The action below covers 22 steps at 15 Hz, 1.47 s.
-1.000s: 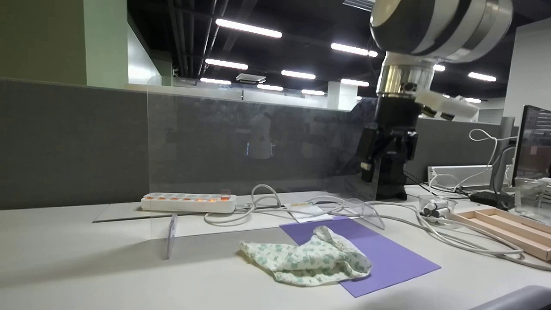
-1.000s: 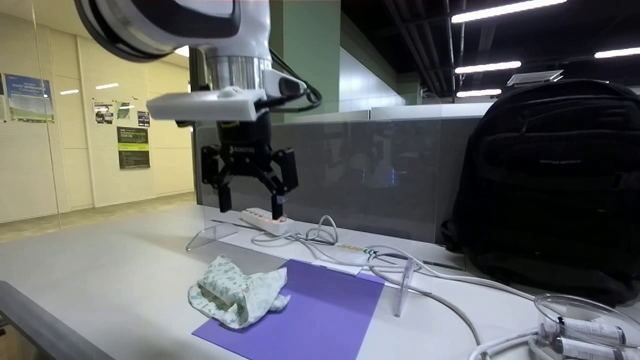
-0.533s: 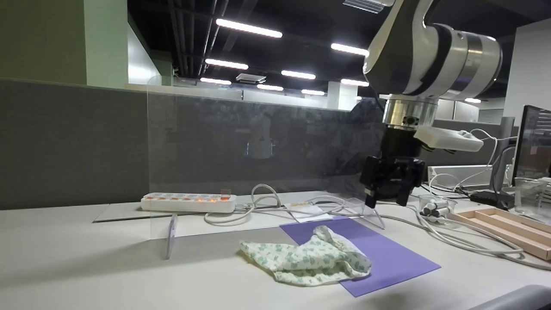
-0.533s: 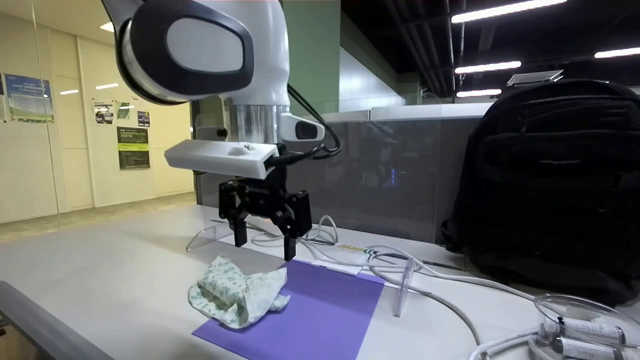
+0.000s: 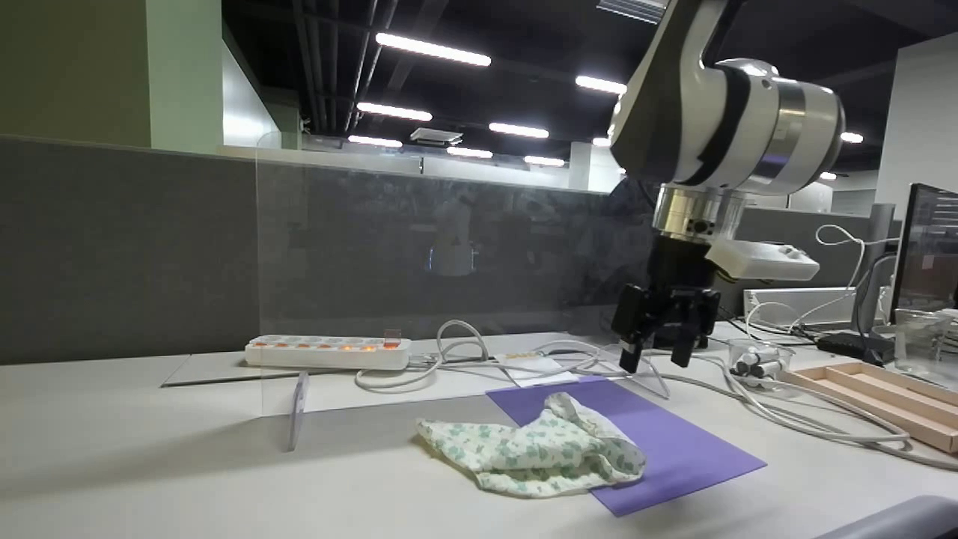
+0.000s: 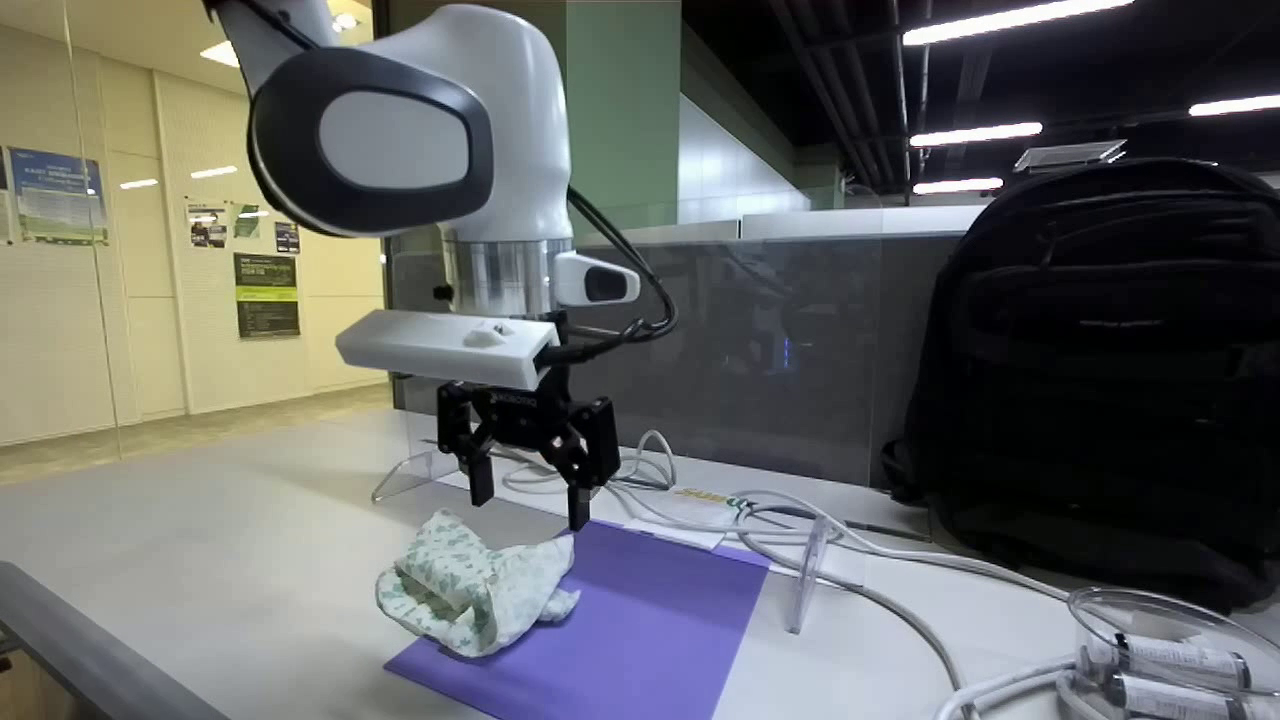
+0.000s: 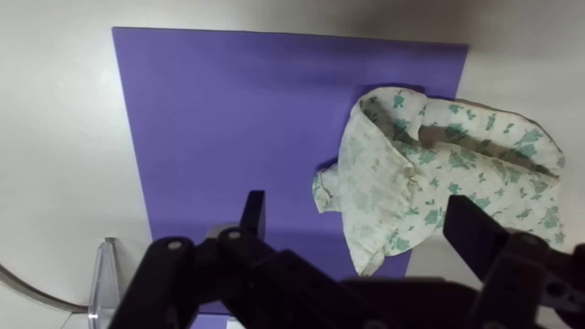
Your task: Put the cloth on the countertop shield
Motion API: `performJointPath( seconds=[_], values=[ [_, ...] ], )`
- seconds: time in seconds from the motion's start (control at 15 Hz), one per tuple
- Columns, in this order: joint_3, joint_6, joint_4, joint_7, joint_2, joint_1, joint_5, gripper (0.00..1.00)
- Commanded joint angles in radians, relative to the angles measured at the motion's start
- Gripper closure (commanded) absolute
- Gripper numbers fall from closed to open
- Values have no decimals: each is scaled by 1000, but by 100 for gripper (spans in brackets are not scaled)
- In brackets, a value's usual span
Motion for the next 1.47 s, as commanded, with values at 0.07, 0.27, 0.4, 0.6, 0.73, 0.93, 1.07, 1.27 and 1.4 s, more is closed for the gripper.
performJointPath(
  seconds=[0.07, 0.27, 0.4, 0.6, 0.73, 0.93, 1.07, 1.27, 1.4],
  values=[
    [94, 38, 94, -161, 135, 41, 231, 0],
    [160, 68, 157, -234, 231, 30, 315, 0],
    [185, 89, 194, -262, 295, 14, 338, 0],
    [202, 107, 237, -278, 386, -10, 338, 0],
    [224, 119, 258, -295, 424, -36, 344, 26],
    [250, 125, 277, -308, 450, -66, 347, 47],
    [264, 127, 280, -310, 447, -84, 347, 62],
    [253, 111, 271, -300, 421, -83, 331, 81],
    [214, 81, 262, -281, 397, -50, 298, 95]
  ],
)
